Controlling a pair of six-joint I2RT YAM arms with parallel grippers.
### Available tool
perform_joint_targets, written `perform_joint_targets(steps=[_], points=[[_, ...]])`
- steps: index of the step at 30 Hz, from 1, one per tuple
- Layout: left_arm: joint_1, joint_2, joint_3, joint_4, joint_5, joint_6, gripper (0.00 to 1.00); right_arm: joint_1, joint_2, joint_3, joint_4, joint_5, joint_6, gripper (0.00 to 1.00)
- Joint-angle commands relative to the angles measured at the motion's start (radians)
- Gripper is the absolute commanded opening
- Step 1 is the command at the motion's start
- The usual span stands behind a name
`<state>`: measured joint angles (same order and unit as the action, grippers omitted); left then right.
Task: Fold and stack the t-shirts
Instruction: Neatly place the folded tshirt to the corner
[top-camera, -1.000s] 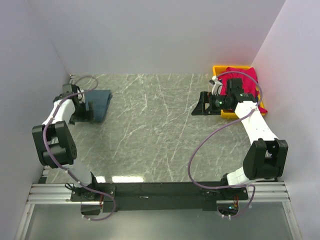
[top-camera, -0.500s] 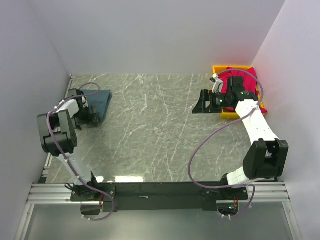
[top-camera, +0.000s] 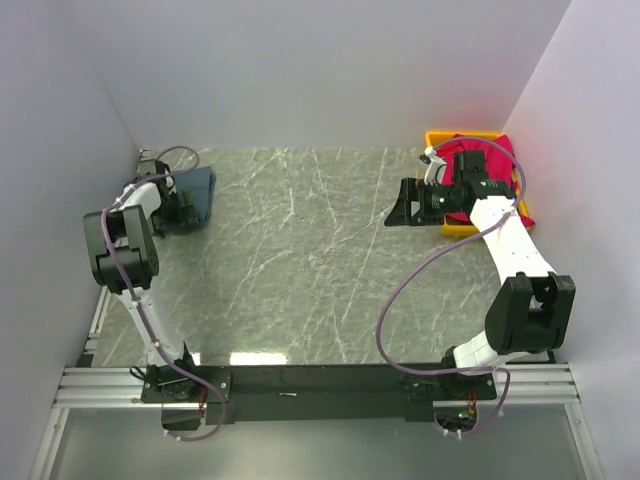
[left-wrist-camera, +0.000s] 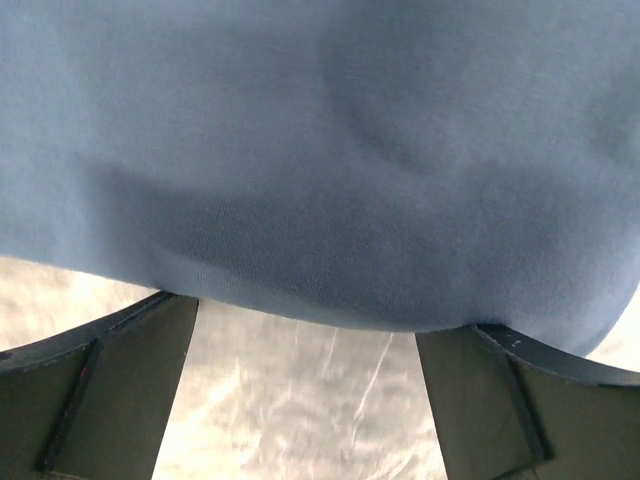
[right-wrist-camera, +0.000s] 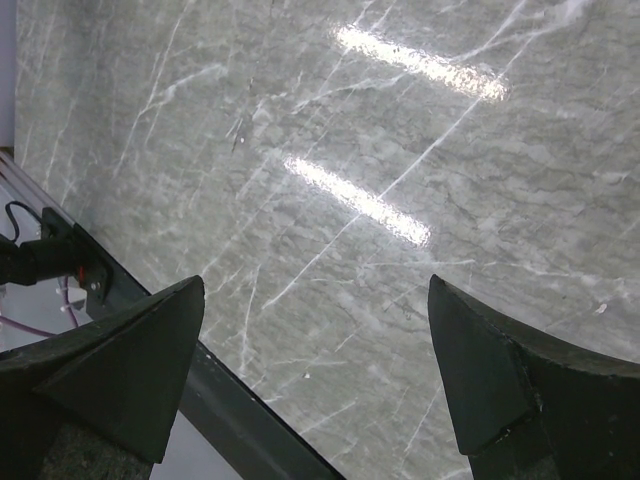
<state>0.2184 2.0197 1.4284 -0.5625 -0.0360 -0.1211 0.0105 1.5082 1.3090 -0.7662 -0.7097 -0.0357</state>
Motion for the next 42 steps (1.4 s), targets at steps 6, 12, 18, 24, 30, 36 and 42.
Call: perform_joint_targets(steps=[6, 12, 18, 24, 30, 36, 42], points=[[-0.005, 0.162, 0.136, 0.026, 0.015, 0.083, 0.93, -0.006, 0.000, 0.022, -0.001, 0.012, -0.016, 0.99], [-0.008, 0.194, 0.182, 0.006, -0.013, 0.202, 0.93, -0.006, 0.012, 0.026, -0.001, 0.009, -0.015, 0.99], [-0.005, 0.128, 0.100, 0.007, -0.045, 0.282, 0.94, -0.006, 0.023, 0.033, -0.007, 0.004, -0.016, 0.99], [0.027, 0.025, -0.009, 0.021, -0.059, 0.307, 0.96, -0.006, 0.029, 0.024, 0.007, -0.010, -0.010, 0.99], [0.068, 0.054, 0.024, -0.004, -0.030, 0.342, 0.97, -0.006, 0.020, 0.026, -0.001, -0.004, -0.015, 0.99], [0.090, 0.146, 0.127, -0.031, 0.002, 0.396, 0.97, -0.006, 0.021, 0.022, 0.001, 0.003, -0.015, 0.99], [0.087, 0.224, 0.242, -0.057, 0.024, 0.420, 0.97, -0.006, 0.037, 0.041, -0.010, 0.009, -0.015, 0.99]])
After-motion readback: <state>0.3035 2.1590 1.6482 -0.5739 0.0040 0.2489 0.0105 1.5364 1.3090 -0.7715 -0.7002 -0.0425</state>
